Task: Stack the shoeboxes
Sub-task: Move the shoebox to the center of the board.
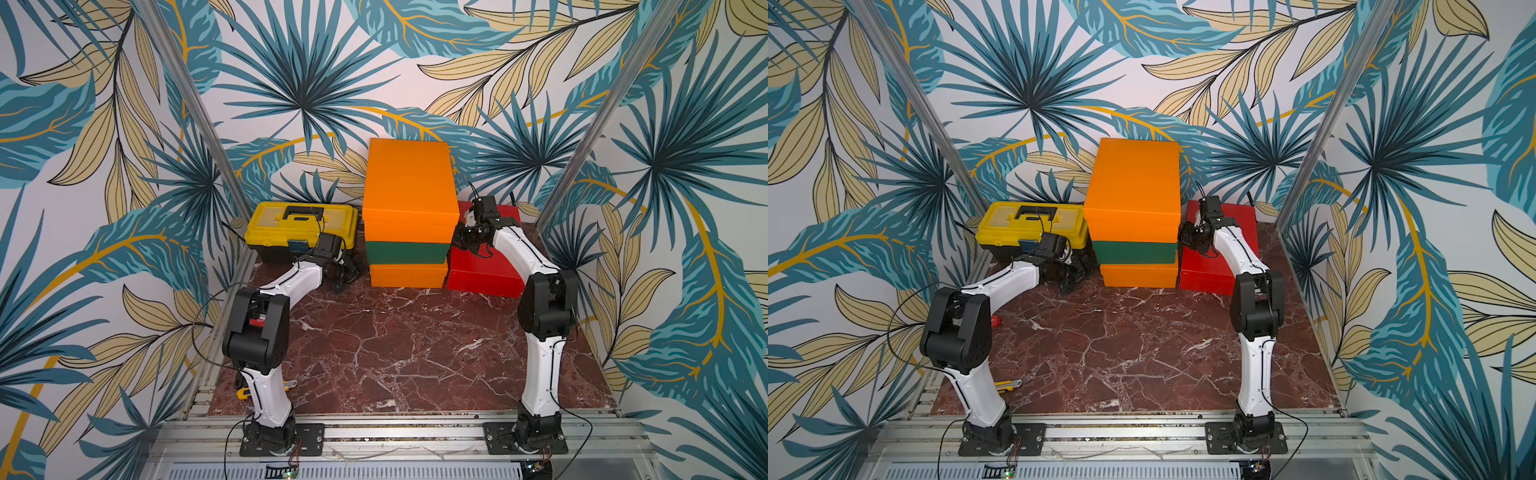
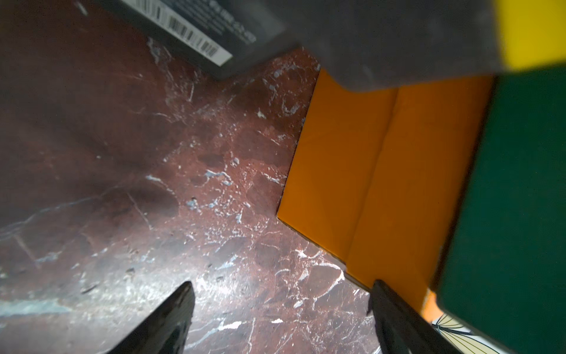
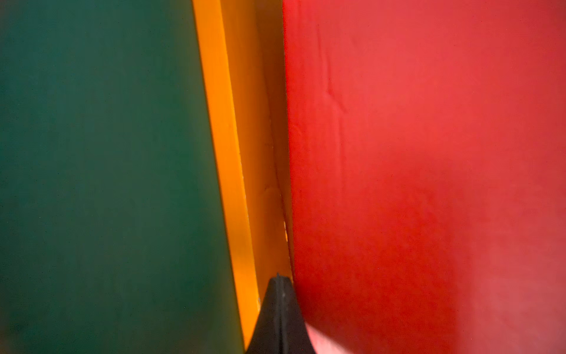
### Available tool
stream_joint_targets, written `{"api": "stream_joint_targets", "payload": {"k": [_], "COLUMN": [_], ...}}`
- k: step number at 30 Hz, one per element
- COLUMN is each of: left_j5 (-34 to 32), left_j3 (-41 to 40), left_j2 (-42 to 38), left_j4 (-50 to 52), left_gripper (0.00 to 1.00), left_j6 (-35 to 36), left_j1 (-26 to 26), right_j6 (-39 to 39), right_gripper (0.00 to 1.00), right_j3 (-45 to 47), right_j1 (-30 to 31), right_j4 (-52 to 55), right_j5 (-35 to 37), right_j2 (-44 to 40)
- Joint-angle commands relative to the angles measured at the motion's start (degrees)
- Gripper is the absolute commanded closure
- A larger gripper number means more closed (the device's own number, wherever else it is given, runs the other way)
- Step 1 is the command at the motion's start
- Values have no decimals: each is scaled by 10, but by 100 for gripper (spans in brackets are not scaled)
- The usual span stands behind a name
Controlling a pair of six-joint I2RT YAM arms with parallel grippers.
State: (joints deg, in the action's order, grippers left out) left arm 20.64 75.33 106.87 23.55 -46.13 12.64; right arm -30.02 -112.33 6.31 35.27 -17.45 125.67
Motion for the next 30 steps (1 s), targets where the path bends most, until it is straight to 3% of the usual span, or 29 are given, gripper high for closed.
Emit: {"api": "stream_joint_targets", "payload": {"k": [1, 18, 30], "left_j5": [4, -7, -35], "left_j3": [18, -16, -121], "left_j2": [14, -27, -120], "left_j4": [-18, -25, -25], "left_gripper": [10, 10, 10], "left_j6": [-9, -19, -23], "left_j1": [0, 48, 56], "right_j6": [-19, -78, -100], "right_gripper": [100, 100, 100], "right_j3": [49, 261, 412], "right_j1": [-1, 33, 65], "right_j4": [-19, -143, -187], "right_j5": [-19, -78, -69], "right_j2": [-8, -104, -209]}}
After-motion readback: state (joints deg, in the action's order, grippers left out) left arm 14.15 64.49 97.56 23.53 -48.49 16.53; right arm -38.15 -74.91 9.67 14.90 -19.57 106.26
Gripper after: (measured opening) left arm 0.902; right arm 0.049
